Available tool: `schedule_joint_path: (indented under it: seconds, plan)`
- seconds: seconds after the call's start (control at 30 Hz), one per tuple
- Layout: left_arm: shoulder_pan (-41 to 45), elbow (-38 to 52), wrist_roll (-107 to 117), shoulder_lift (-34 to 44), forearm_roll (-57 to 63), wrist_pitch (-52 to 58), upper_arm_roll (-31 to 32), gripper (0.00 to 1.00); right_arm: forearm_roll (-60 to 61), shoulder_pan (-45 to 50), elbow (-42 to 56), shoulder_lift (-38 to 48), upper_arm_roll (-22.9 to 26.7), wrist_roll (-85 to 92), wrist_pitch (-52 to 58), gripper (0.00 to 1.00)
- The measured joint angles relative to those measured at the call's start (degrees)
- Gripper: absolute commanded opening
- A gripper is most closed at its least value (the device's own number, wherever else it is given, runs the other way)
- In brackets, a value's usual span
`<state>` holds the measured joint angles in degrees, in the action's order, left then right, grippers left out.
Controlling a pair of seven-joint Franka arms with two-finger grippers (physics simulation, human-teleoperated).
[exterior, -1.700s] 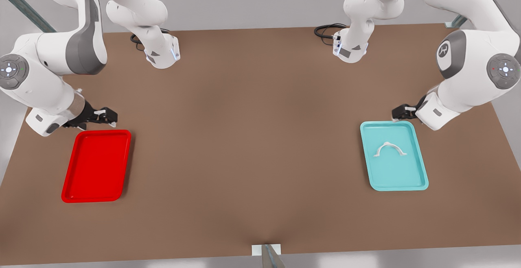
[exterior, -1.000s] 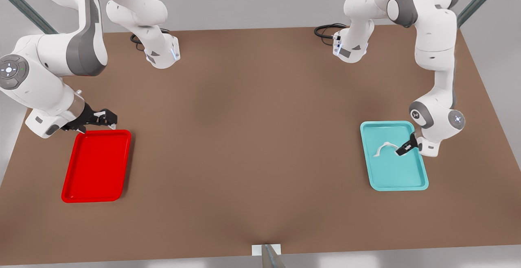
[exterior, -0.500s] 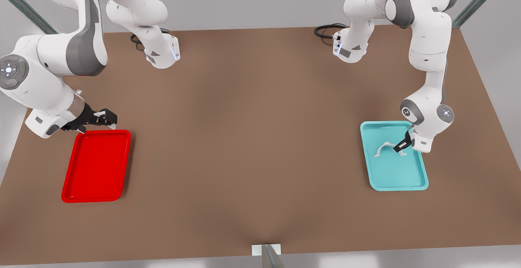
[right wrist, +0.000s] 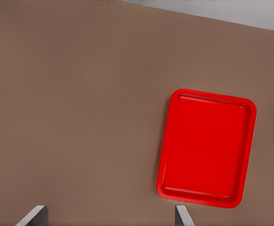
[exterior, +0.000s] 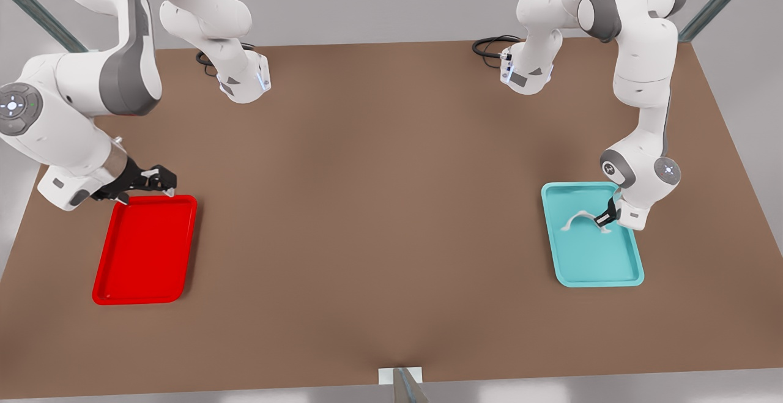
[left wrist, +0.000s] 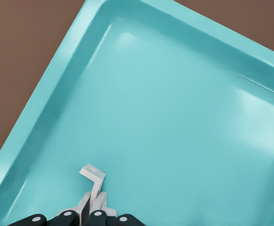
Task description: Take the drainage pipe clamp from the left arm, pass it to the right arm, and place it in the plate on the right side
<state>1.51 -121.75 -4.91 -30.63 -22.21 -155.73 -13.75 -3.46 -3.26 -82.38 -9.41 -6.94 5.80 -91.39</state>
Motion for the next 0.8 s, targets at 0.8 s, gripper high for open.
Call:
schedule_joint_path:
  seconds: [0.8]
  plan:
    - [30.46, 43.28, 55.49, -1.58, -5.14, 38.08, 12.63, 0.21, 2.63, 2.32, 2.07, -3.11, -11.33, -1.82, -1.04, 1.00]
